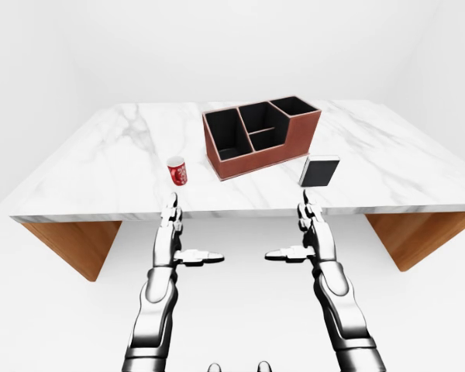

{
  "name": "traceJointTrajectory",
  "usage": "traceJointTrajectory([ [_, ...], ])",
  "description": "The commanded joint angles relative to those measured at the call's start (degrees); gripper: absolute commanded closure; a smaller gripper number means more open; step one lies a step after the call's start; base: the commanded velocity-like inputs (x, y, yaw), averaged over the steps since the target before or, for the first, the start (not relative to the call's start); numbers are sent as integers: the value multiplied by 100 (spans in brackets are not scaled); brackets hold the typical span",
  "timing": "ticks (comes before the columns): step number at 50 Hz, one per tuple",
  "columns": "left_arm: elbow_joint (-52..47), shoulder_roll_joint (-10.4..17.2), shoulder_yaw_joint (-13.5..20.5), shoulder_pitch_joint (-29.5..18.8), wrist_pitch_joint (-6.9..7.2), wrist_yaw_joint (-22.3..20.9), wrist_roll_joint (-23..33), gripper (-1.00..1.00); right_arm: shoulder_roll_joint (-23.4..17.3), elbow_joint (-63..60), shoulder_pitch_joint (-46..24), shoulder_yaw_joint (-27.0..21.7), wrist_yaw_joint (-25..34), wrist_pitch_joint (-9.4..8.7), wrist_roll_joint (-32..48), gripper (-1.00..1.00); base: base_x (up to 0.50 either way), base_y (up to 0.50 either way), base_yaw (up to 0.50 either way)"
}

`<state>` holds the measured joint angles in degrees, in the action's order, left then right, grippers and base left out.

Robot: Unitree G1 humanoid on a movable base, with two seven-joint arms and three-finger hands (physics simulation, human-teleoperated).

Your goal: Pick up the book and place it in the back compartment of the caddy.

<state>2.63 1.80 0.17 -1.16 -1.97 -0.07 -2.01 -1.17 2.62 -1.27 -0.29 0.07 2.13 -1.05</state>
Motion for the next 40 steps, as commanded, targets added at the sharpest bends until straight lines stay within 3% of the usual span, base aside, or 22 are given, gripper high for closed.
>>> traceJointTrajectory([
  [1, -527, 43, 15, 131, 532, -59, 57, -100, -88, -459, 120, -130, 201, -403, -123, -100, 0, 0, 0],
  [3, -822, -20, 39, 176, 697, -109, 126, -100, -64, -687, 143, -172, 249, -587, -109, -100, 0, 0, 0],
  [6, -1240, -68, 45, 226, 697, -161, 186, -100, -50, -907, 147, -227, 303, -713, -110, -100, 0, 0, 0],
  [19, -3257, -84, 33, 367, 697, -328, 250, -100, -99, -2538, 173, -416, 465, -713, -260, -100, 0, 0, 0],
  [33, -3755, -62, 142, 391, 697, -436, 304, -100, -144, -2752, 7, -565, 449, -713, -194, -100, 0, 0, 0],
  [40, -3874, -72, 205, 393, 697, -470, 261, -100, -162, -3250, -4, -734, 528, -713, -547, -100, 7, 0, 0],
])
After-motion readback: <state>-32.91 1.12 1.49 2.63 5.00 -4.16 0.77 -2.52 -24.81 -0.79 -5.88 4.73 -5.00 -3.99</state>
